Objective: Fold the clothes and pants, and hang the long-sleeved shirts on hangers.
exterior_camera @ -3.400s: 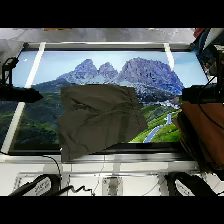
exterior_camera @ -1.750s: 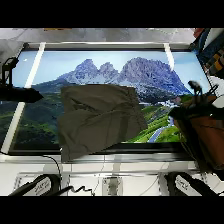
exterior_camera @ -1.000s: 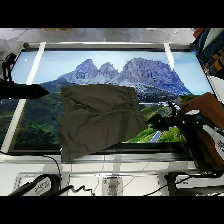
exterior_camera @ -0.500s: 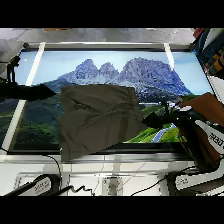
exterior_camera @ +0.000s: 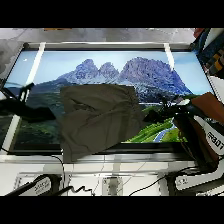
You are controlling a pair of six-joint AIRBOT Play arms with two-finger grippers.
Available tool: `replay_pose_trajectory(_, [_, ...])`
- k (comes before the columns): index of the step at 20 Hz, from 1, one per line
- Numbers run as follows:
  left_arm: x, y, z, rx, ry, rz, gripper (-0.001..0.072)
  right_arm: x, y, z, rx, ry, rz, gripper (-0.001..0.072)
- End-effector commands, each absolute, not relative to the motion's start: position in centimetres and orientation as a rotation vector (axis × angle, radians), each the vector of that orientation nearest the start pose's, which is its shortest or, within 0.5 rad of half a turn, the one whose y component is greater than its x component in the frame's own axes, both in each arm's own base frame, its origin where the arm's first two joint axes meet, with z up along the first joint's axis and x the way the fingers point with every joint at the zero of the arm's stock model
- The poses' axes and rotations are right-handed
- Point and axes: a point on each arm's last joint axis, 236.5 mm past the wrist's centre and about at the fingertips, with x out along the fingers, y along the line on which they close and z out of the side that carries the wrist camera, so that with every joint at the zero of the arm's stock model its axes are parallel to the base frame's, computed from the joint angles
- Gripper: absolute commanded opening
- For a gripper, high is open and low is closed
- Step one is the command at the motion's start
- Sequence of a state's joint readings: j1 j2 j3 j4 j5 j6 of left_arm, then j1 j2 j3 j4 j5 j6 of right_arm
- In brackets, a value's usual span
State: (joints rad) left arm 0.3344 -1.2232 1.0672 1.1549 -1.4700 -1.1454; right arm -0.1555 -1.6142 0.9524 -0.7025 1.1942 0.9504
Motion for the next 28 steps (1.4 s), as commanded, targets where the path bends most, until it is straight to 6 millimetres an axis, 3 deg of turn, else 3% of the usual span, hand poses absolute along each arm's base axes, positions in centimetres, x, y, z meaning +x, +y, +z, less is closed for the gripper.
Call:
replay_pose_trajectory(1, [24.8,-0.7,-3.6,-0.32,1.575,-0.351,0.069,35.0,11.8,-8.6,0.604,1.411,0.64,0.0026])
replay_pose_trajectory(3, [22.0,-2.2,-5.6,-0.334,1.596,-0.39,0.0629,35.1,11.8,-8.6,0.605,1.41,0.639,0.0026])
replay_pose_trajectory(6, [17.7,-3.7,-7.5,-0.337,1.636,-0.436,0.0624,35.1,11.8,-8.5,0.609,1.41,0.64,0.0026])
replay_pose_trajectory(12, [13.8,-2.8,-8.7,-0.371,1.668,-0.375,0.0624,34.6,12.1,-8.3,0.619,1.424,0.659,0.0026])
replay_pose_trajectory(15, [14.0,-3.7,-8.8,-0.37,1.66,-0.425,0.0607,34.6,12.2,-8.2,0.623,1.423,0.661,0.0026])
replay_pose_trajectory(18, [14.0,-3.9,-9.3,-0.356,1.676,-0.44,0.048,34.6,12.2,-8.2,0.626,1.424,0.662,0.0026])
replay_pose_trajectory(27, [14.1,-5.8,-12.9,-0.245,1.742,-0.506,0.0468,34.7,12.5,-7.9,0.644,1.419,0.67,0.0025])
replay_pose_trajectory(28, [13.8,-6.0,-13.0,-0.246,1.758,-0.516,0.0349,34.8,12.6,-7.7,0.652,1.414,0.673,0.0025])
